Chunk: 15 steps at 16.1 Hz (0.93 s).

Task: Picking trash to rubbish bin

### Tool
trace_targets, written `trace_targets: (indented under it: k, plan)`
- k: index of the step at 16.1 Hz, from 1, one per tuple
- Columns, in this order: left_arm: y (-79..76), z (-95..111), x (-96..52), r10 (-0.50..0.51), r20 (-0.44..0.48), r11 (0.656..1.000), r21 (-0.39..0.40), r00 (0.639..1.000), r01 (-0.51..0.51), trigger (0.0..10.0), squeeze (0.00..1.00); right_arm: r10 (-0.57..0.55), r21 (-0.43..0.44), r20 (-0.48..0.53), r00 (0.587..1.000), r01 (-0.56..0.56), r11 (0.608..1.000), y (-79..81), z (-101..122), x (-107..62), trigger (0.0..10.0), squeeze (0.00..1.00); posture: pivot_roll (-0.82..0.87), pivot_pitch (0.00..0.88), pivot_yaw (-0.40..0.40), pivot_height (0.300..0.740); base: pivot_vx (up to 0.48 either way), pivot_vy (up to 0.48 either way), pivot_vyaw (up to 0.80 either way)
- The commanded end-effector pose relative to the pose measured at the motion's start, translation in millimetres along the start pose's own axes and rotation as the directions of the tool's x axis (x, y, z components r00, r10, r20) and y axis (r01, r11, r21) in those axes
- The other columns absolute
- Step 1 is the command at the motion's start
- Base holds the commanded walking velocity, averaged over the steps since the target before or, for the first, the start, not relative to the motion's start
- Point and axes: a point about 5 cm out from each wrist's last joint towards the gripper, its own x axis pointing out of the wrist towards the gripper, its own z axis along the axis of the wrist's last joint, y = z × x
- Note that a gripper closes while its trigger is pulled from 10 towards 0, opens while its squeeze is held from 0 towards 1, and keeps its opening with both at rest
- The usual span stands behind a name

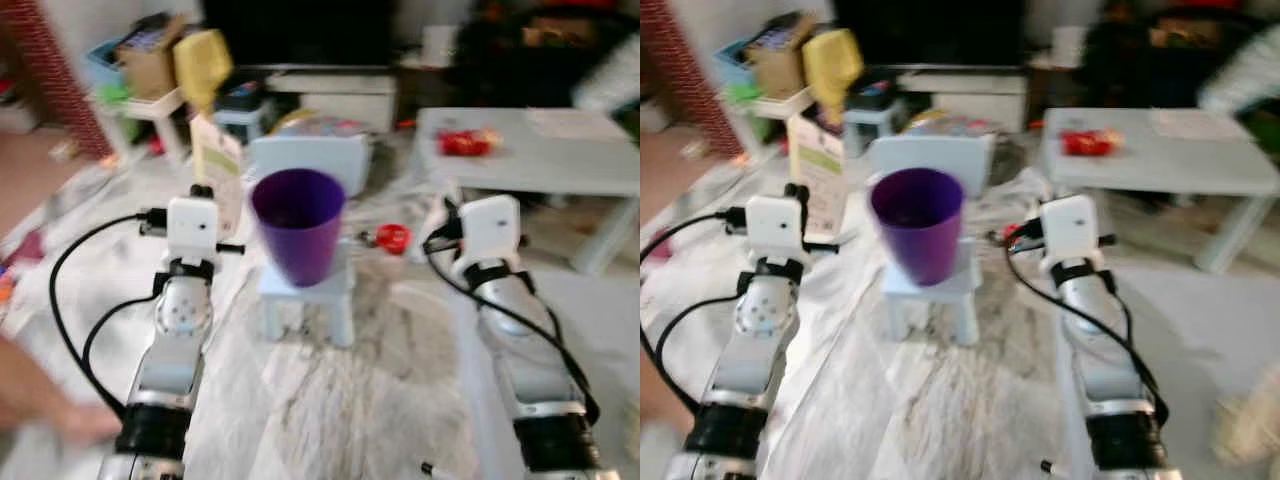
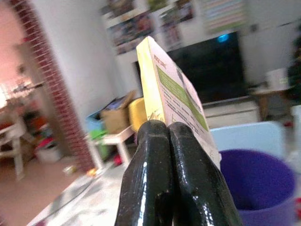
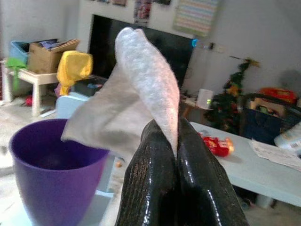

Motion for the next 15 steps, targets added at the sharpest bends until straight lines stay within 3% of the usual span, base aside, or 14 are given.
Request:
trace_targets:
  k: [1, 10, 15]
  plan:
    - [5.6, -1.8, 0.8, 0.015, -0.015, 1.000, -0.002, 1.000, -0.015, 0.0, 0.00, 0.021, 0.012, 0.018, 1.000, -0.022, 1.000, 6.1, 4.6, 1.8, 0.0, 0.00, -0.03, 0.000, -0.003, 0.740, 0.000, 0.000, 0.60]
    - [2.8, -2.7, 2.7, -0.002, -0.030, 0.998, -0.067, 1.000, 0.000, 0.0, 0.00, 0.021, 0.020, 0.020, 1.000, -0.021, 1.000, 5.1, 4.8, 1.5, 0.0, 0.00, -0.04, 0.000, -0.006, 0.740, 0.000, 0.000, 0.06]
    - [3.2, -4.9, 2.4, -0.009, -0.043, 0.997, -0.081, 0.999, 0.006, 0.0, 0.00, 0.024, 0.022, 0.021, 0.999, -0.024, 0.999, 5.9, 4.8, 1.9, 0.0, 0.00, -0.04, 0.000, -0.004, 0.740, 0.341, 0.000, 0.00]
